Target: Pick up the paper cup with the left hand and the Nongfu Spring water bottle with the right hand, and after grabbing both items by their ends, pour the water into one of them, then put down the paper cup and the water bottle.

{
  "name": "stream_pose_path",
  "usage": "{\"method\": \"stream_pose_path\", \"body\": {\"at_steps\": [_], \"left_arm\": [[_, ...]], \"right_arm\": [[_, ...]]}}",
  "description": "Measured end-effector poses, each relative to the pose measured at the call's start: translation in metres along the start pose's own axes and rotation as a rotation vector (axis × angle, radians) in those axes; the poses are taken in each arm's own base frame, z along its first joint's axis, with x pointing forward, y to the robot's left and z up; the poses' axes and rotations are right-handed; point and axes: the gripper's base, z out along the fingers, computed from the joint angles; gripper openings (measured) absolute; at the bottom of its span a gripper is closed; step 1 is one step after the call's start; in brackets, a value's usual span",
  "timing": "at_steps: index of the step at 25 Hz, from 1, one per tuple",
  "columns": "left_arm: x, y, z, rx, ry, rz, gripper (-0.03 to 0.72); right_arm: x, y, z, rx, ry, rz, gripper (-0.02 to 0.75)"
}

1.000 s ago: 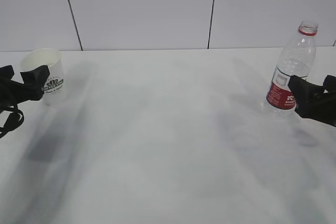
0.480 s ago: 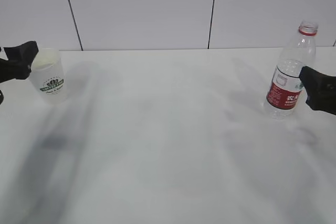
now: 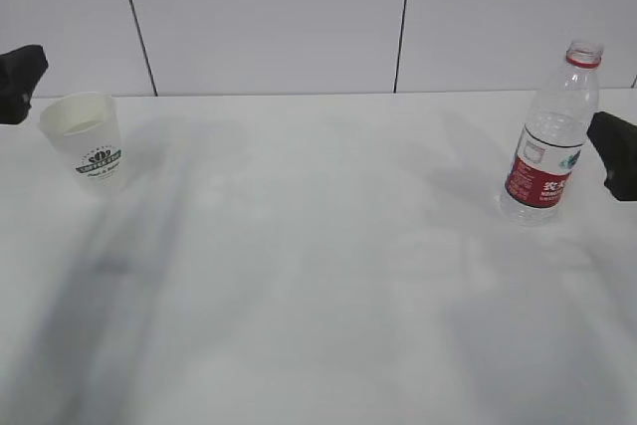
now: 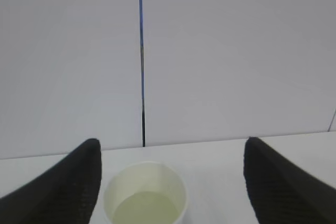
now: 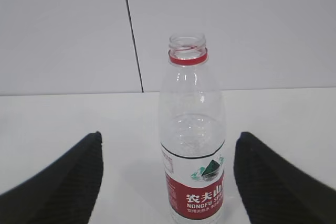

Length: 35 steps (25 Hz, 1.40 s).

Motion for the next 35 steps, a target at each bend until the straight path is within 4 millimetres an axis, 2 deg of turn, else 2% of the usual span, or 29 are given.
{"method": "stream_pose_path", "body": {"at_steps": [9, 18, 22, 35], "left_arm": [[-0.035, -0.003, -0.022, -0.003, -0.055, 0.011, 0.613], [-0.041, -0.004, -0.032, -0.009, -0.018, 0.018, 0.603], [-0.052, -0.005, -0.042, -0.011, -0.039, 0.022, 0.596], [-0.092, -0.01, -0.106, -0.035, -0.049, 0.056, 0.591]], "right_arm": [[-0.015, 0.002, -0.017, -0.007, -0.007, -0.018, 0.585], [-0.026, 0.003, -0.035, -0.002, -0.012, -0.024, 0.586], [-0.031, 0.003, -0.044, 0.001, -0.016, -0.026, 0.585], [-0.041, 0.003, -0.075, 0.015, 0.043, -0.052, 0.585]]}}
